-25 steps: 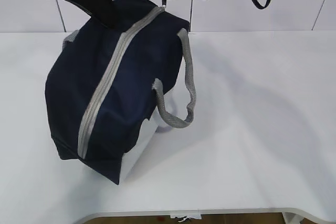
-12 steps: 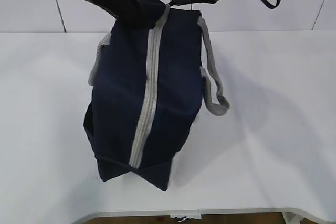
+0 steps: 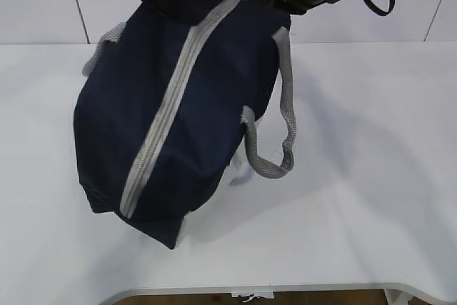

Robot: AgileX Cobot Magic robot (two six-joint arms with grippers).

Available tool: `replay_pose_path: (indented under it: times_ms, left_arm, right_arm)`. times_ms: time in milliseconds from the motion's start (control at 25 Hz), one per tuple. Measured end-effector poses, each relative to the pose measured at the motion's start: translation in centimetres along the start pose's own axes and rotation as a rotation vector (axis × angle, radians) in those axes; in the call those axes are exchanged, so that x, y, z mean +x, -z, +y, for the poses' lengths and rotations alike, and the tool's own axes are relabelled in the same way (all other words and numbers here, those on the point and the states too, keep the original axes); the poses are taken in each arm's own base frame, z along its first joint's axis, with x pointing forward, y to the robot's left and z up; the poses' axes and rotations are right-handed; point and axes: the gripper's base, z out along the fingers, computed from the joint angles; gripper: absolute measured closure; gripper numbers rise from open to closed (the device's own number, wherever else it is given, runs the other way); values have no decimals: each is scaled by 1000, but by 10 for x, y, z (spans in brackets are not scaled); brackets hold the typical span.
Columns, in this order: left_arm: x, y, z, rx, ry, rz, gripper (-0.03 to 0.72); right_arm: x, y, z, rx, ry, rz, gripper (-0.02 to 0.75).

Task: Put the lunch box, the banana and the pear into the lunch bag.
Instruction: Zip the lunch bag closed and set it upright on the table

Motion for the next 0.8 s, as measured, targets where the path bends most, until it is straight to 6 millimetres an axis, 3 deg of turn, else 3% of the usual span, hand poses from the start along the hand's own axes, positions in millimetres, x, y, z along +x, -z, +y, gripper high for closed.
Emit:
replay_pose_path:
  times_ms: [360, 800]
  left_arm:
    - [3, 8, 0, -39, -22, 13, 691]
    - [4, -6, 7, -51, -27, 57, 691]
  right_arm:
    - [18, -25, -8, -21, -67, 122, 737]
    - [19, -27, -13, -1, -63, 122, 737]
